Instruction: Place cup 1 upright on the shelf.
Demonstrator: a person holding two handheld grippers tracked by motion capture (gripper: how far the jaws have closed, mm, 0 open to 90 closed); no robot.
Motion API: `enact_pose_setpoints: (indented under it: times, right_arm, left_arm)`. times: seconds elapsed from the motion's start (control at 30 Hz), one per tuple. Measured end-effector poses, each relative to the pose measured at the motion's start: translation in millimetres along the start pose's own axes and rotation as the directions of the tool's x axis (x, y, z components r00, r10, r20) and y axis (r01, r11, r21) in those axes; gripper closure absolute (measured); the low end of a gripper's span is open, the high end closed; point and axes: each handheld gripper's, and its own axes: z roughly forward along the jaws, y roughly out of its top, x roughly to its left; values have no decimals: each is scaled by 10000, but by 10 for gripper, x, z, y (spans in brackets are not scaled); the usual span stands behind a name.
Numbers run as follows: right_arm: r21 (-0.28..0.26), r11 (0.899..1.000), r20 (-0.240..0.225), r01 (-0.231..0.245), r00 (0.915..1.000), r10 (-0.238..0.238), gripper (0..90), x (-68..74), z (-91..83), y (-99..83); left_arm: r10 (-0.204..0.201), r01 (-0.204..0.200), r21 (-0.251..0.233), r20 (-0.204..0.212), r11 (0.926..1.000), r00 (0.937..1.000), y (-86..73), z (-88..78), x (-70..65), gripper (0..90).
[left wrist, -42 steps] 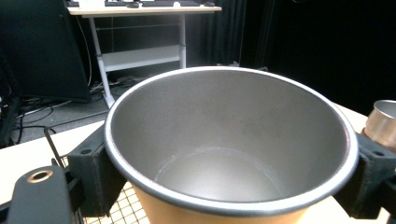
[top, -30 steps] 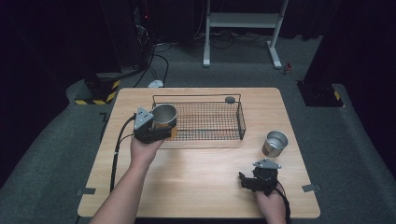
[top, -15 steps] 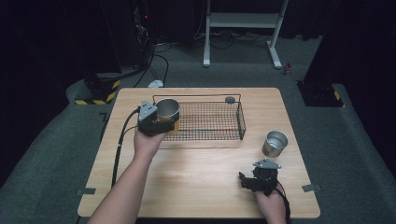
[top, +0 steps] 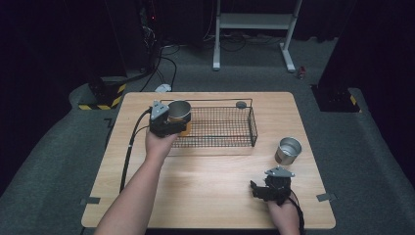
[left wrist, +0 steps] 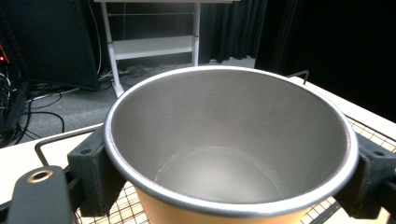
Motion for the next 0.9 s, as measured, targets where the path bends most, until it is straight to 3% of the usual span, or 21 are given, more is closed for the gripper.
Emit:
enact_pose_setpoints:
  times: [0.3, 0.5, 0.9]
  right_arm:
    - [1, 10000, 1, 0, 10000, 0, 92, 0, 0, 0]
    - [9, 10000, -72, 58, 10000, -58, 92, 3, -1, 0]
    - [9, 10000, -74, 54, 10000, -54, 92, 4, -1, 1]
  left_arm:
    - [-344, 345, 128, -62, 9993, 9994, -41, 114, 39, 134]
    - [-390, 394, 524, -94, 9978, 9992, -112, 211, 57, 134]
    - [-412, 432, 767, -276, 9961, 9988, -200, 344, 54, 134]
